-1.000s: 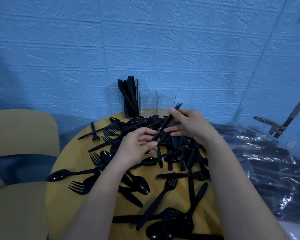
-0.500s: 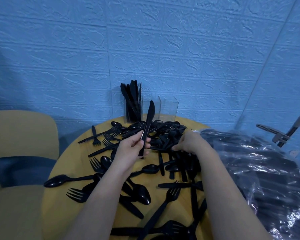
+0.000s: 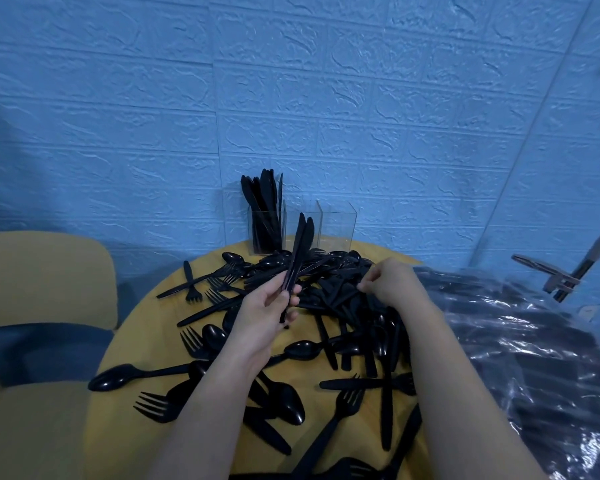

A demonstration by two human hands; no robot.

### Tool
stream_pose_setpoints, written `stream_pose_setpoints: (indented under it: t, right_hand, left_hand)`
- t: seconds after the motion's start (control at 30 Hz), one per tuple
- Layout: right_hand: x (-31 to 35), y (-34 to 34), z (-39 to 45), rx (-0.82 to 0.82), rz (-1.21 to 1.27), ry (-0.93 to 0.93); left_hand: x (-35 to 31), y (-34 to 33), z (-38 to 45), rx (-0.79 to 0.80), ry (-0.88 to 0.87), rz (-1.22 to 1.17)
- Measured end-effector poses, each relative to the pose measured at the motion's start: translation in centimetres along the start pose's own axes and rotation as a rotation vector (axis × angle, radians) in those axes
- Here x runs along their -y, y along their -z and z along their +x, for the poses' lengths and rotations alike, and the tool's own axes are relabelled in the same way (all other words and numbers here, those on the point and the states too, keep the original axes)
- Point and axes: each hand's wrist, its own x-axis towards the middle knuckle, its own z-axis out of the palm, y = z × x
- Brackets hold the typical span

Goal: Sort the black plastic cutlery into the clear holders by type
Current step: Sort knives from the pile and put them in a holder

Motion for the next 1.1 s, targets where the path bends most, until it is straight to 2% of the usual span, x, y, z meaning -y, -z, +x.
stream_pose_setpoints:
  t: [0.17,0.27,0.5,0.77,0.9,1.03,1.1]
  right_hand:
    - [2.7,-2.0,1.7,-0.053,-0.169,0.003]
    - [3.6,-3.0,2.3,0.026,-0.285,-0.011]
    - [3.7,-2.4,2.1,0.222,-0.089,-0.012]
    - [2.8,-0.8,-2.1,0.313,0.154,0.048]
    - [2.4,0.7,-2.8,0.431,0.1,0.102]
    - [2.3,1.8,-3.7,0.689,0.035,0.193]
    - [2.5,1.9,-3.8,0.707,-0.026,0.233]
  left_hand:
    - [0.2,0.2,0.1,-0.003,-0.016,-0.062]
    - [0.0,0.4,0.2,-0.025,-0.024,-0.126]
    - [-0.2,0.6,0.4,-0.074,0.018,-0.161]
    - [-0.4,0.9,0.3,-0.114,-0.004,-0.146]
    - [-0.5,0.9,0.2,-0.114,-0.005,-0.145]
    - [-0.6,1.1,0.2,-0.129,-0.009,-0.161]
    - [-0.6,1.2,0.2,-0.138,-0.009,-0.165]
